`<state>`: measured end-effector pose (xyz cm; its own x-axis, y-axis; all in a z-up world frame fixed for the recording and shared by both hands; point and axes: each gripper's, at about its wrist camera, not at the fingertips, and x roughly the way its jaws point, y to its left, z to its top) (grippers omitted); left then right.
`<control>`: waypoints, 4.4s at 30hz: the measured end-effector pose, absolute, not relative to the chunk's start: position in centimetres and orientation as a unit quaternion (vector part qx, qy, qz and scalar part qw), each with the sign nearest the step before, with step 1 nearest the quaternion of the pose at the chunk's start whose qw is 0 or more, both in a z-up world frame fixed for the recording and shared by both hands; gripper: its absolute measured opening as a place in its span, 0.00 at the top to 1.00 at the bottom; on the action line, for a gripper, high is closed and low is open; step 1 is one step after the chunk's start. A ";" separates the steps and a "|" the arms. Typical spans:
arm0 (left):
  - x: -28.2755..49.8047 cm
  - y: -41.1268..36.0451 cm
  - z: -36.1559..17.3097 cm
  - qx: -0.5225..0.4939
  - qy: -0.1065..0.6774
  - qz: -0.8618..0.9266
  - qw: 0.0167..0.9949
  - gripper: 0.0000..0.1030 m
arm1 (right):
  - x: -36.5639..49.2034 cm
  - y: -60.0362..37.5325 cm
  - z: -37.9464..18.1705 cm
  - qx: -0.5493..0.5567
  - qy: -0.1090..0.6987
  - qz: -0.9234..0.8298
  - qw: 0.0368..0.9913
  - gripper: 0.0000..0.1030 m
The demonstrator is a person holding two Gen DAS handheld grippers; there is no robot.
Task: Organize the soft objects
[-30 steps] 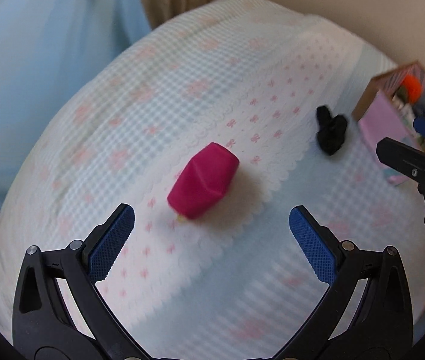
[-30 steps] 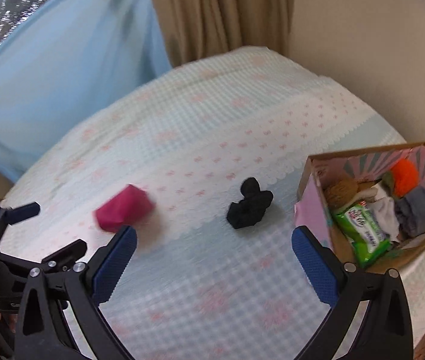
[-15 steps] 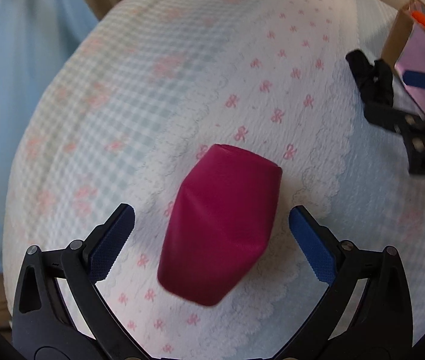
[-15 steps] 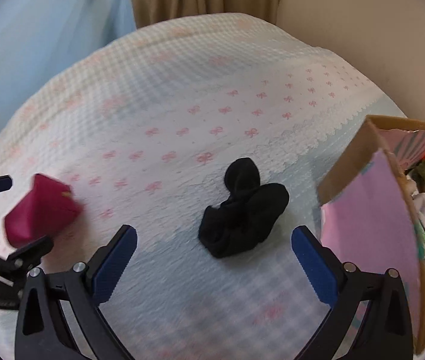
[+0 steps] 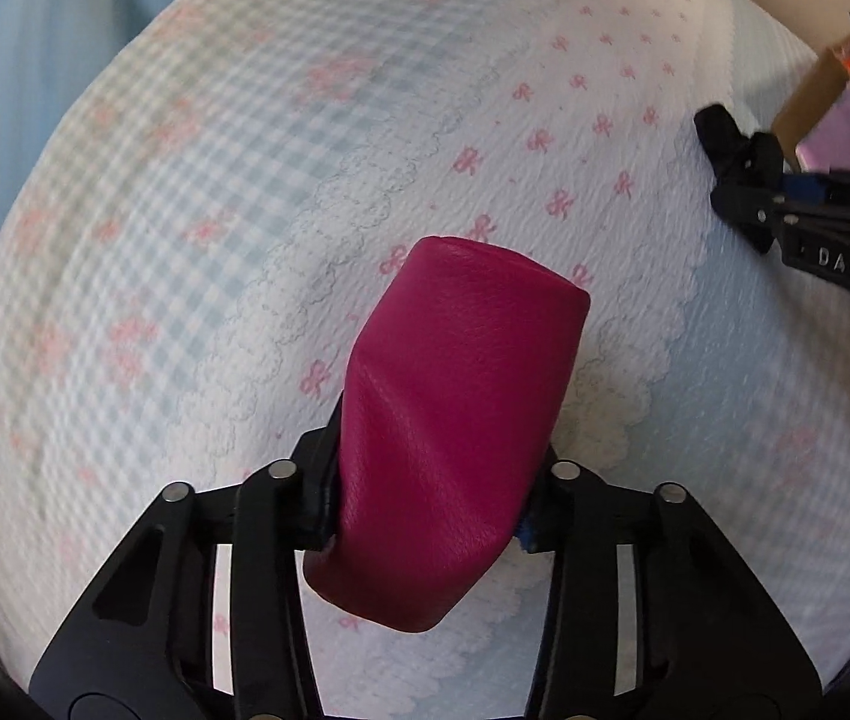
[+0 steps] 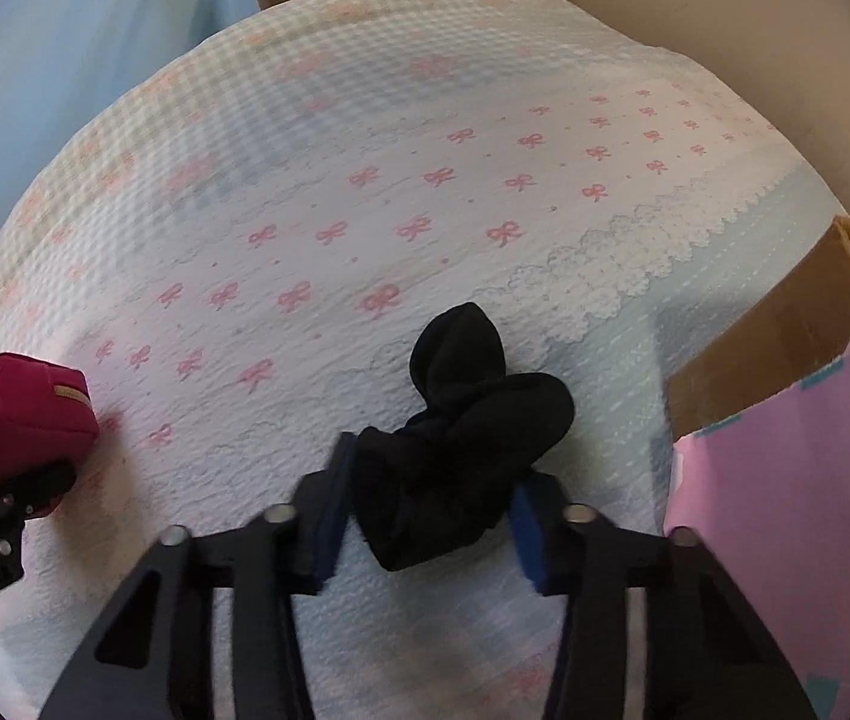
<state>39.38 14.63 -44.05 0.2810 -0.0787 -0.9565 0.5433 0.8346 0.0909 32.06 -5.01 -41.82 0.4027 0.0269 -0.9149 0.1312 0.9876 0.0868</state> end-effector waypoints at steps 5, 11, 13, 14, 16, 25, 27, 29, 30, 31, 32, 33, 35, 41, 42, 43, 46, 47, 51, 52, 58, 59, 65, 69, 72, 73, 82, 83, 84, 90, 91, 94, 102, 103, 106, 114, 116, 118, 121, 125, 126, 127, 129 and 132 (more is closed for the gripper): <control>38.4 15.1 -43.1 0.184 0.565 -0.188 0.782 0.66 | 31.7 -5.2 -41.0 0.071 0.539 -0.025 0.839 0.76; 36.3 15.2 -40.1 0.161 0.556 -0.170 0.798 0.66 | 30.4 -5.6 -38.2 0.079 0.520 -0.017 0.851 0.76; 35.6 15.4 -38.7 0.149 0.550 -0.164 0.805 0.66 | 29.9 -5.7 -37.0 0.083 0.512 -0.013 0.855 0.76; 35.2 15.5 -37.8 0.142 0.547 -0.159 0.810 0.66 | 29.6 -5.8 -36.3 0.084 0.508 -0.009 0.857 0.76; 34.2 15.6 -36.2 0.132 0.538 -0.149 0.819 0.66 | 28.8 -5.8 -34.7 0.082 0.498 -0.001 0.863 0.76; 28.2 15.4 -27.1 0.101 0.494 -0.117 0.856 0.66 | 23.4 -6.2 -25.9 0.071 0.451 0.033 0.889 0.76; 26.8 14.8 -24.8 0.103 0.487 -0.115 0.860 0.66 | 22.1 -6.6 -23.9 0.070 0.448 0.040 0.890 0.76; 25.6 13.9 -22.6 0.112 0.476 -0.114 0.865 0.66 | 20.3 -7.3 -21.8 0.074 0.443 0.048 0.892 0.76; 24.9 13.3 -21.4 0.117 0.469 -0.115 0.868 0.66 | 19.6 -7.6 -20.9 0.074 0.441 0.049 0.893 0.76; 24.5 12.9 -20.5 0.118 0.464 -0.116 0.870 0.66 | 19.0 -7.9 -20.2 0.073 0.441 0.050 0.893 0.76; 24.0 12.2 -19.4 0.118 0.457 -0.120 0.874 0.66 | 18.0 -8.5 -19.1 0.073 0.439 0.050 0.894 0.76; 23.5 11.4 -18.4 0.117 0.450 -0.124 0.877 0.66 | 17.3 -9.0 -18.4 0.075 0.438 0.050 0.894 0.76; 22.8 10.0 -17.0 0.114 0.442 -0.133 0.880 0.66 | 15.6 -10.4 -17.0 0.080 0.439 0.046 0.894 0.76; 21.2 4.0 -14.6 0.101 0.430 -0.157 0.883 0.66 | 12.0 -15.7 -14.7 0.087 0.443 0.032 0.892 0.76; 20.9 3.0 -14.4 0.096 0.429 -0.158 0.884 0.66 | 11.5 -16.7 -14.3 0.086 0.442 0.029 0.892 0.76; 20.6 2.0 -14.3 0.093 0.428 -0.156 0.885 0.66 | 11.1 -17.7 -14.1 0.085 0.441 0.026 0.893 0.76; 20.3 -1.1 -14.8 0.056 0.442 -0.147 0.883 0.66 | 10.5 -20.9 -13.9 0.079 0.442 0.023 0.893 0.76; 20.1 -1.7 -15.1 0.050 0.447 -0.143 0.882 0.66 | 10.5 -22.0 -14.0 0.077 0.443 0.025 0.893 0.76; 20.2 -5.3 -16.3 0.025 0.469 -0.122 0.874 0.66 | 11.2 -26.1 -15.0 0.062 0.459 0.039 0.885 0.76; 20.4 -6.2 -16.6 0.018 0.474 -0.119 0.872 0.66 | 11.3 -26.9 -15.2 0.057 0.463 0.043 0.883 0.76; 22.8 -11.5 -19.0 -0.010 0.495 -0.094 0.864 0.66 | 14.1 -31.4 -17.7 0.036 0.486 0.079 0.870 0.76; 23.3 -12.3 -19.5 -0.011 0.497 -0.089 0.863 0.66 | 14.7 -32.0 -18.1 0.032 0.489 0.085 0.867 0.76; 25.8 -16.6 -22.9 -0.019 0.517 -0.074 0.852 0.66 | 18.3 -34.1 -20.2 0.019 0.508 0.119 0.853 0.76; 27.2 -18.5 -25.7 -0.022 0.538 -0.066 0.840 0.66 | 20.5 -34.4 -22.5 0.018 0.538 0.141 0.831 0.76; 28.2 -19.2 -28.2 -0.028 0.558 -0.058 0.828 0.66 | 22.0 -34.5 -24.7 0.025 0.561 0.156 0.813 0.76; 28.6 -19.5 -29.1 -0.028 0.565 -0.055 0.823 0.66 | 22.4 -34.5 -25.4 0.028 0.568 0.160 0.807 0.76; 30.3 -21.1 -34.7 -0.002 0.614 -0.046 0.788 0.66 | 26.5 -34.3 -31.4 0.074 0.633 0.182 0.749 0.76; 30.4 -21.1 -35.1 0.001 0.618 -0.045 0.785 0.66 | 26.8 -34.2 -31.9 0.081 0.638 0.182 0.744 0.76; 30.5 -21.2 -35.5 0.004 0.622 -0.045 0.782 0.66 | 27.2 -34.2 -32.5 0.090 0.643 0.183 0.738 0.76; 31.5 -20.9 -35.7 0.013 0.628 -0.053 0.777 0.05 | 28.8 -34.2 -34.5 0.130 0.665 0.180 0.714 0.43; 31.4 -21.0 -35.4 0.020 0.626 -0.058 0.777 0.01 | 28.9 -34.3 -34.6 0.134 0.665 0.178 0.713 0.17; 31.2 -21.2 -34.9 0.040 0.623 -0.069 0.778 0.00 | 29.2 -35.0 -34.7 0.155 0.664 0.167 0.712 0.01; 30.5 -21.0 -33.6 0.039 0.619 -0.083 0.780 0.00 | 28.6 -36.0 -34.0 0.157 0.659 0.141 0.722 0.01; 30.3 -20.9 -33.5 0.040 0.618 -0.084 0.781 0.00 | 28.4 -36.0 -33.6 0.156 0.657 0.138 0.725 0.01; 29.7 -20.8 -32.5 0.046 0.608 -0.089 0.787 0.00 | 27.9 -36.0 -32.5 0.145 0.651 0.130 0.734 0.01; 26.5 -18.3 -26.1 0.037 0.562 -0.084 0.822 0.00 | 24.7 -35.0 -25.8 0.109 0.598 0.112 0.786 0.01; 25.4 -17.4 -23.9 0.036 0.552 -0.078 0.829 0.00 | 23.7 -34.6 -23.8 0.102 0.587 0.108 0.796 0.01; 24.4 -16.7 -21.5 0.033 0.536 -0.076 0.840 0.00 | 22.2 -34.2 -21.2 0.091 0.564 0.101 0.815 0.01; 22.2 -15.7 -17.1 0.037 0.497 -0.076 0.864 0.00 | 19.7 -33.5 -17.0 0.077 0.526 0.090 0.842 0.01; 18.8 -13.7 -11.2 0.038 0.442 -0.074 0.893 0.00 | 15.7 -32.2 -10.9 0.066 0.471 0.076 0.876 0.01; 17.9 -13.1 -9.8 0.035 0.427 -0.074 0.900 0.00 | 14.5 -31.9 -9.4 0.060 0.456 0.071 0.885 0.01; 17.0 -12.5 -8.5 0.035 0.413 -0.071 0.907 0.00 | 13.5 -31.5 -8.0 0.055 0.443 0.067 0.893 0.01; 15.4 -11.5 -6.5 0.040 0.388 -0.065 0.918 0.00 | 11.2 -30.7 -5.4 0.048 0.413 0.056 0.908 0.01; 12.5 -10.0 -3.3 0.043 0.340 -0.065 0.937 0.00 | 8.1 -29.8 -2.2 0.045 0.374 0.041 0.925 0.01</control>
